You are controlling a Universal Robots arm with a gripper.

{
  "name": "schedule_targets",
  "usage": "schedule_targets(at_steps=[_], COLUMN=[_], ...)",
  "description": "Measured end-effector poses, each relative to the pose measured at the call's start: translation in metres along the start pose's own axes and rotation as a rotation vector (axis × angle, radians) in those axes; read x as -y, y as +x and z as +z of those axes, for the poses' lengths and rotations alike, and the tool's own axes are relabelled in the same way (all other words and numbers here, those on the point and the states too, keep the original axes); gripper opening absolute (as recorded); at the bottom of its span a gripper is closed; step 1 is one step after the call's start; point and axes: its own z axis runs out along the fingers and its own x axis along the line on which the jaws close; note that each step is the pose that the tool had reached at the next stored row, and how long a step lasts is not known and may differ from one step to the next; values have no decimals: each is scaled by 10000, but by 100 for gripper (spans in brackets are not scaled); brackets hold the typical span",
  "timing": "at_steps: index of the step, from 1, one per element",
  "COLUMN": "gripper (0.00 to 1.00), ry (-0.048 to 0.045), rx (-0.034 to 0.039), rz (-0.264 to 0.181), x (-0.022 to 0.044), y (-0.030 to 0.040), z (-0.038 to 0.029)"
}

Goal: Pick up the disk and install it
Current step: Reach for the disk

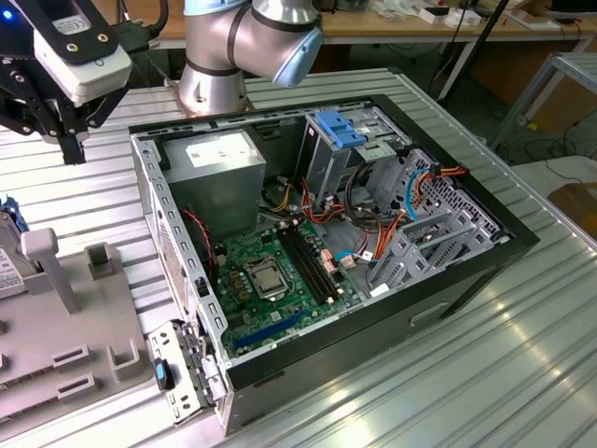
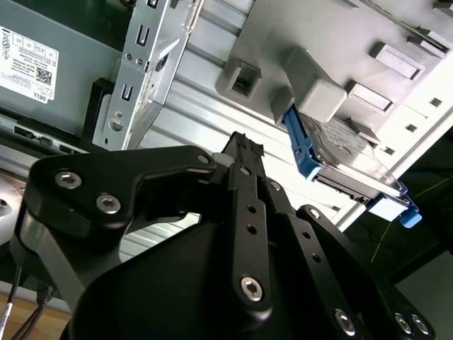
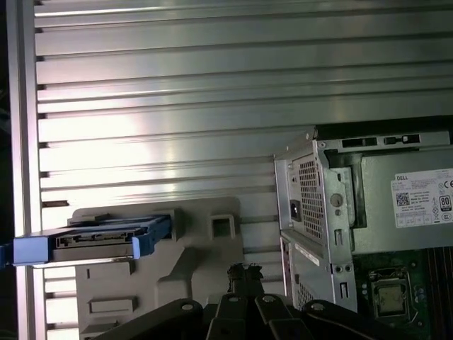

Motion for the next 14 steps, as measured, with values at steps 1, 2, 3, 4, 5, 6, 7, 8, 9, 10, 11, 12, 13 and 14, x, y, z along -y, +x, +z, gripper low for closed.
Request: schedule_targets(at_steps=[1,2,3,4,5,6,7,8,9,10,11,12,13,14], gripper=[11,11,11,11,11,11,11,11,11,11,11,11,11,11], ry=[0,0,0,0,0,0,0,0,0,0,1,1,1,0], rx=[1,0,-1,0,-1,0,0,0,0,0,0,-1,-1,0], rz=[0,0,-1,0,0,-1,-1,0,0,0,0,-1,-1,-1], x=[2,3,4,6,7,9,11,14,17,19,20,23,28,31], y=[25,41,55,76,93,122,150,191,227,250,269,306,363,411], z=[0,-1,-2,-2,-3,-3,-4,-5,-5,-6,-7,-8,-9,-10])
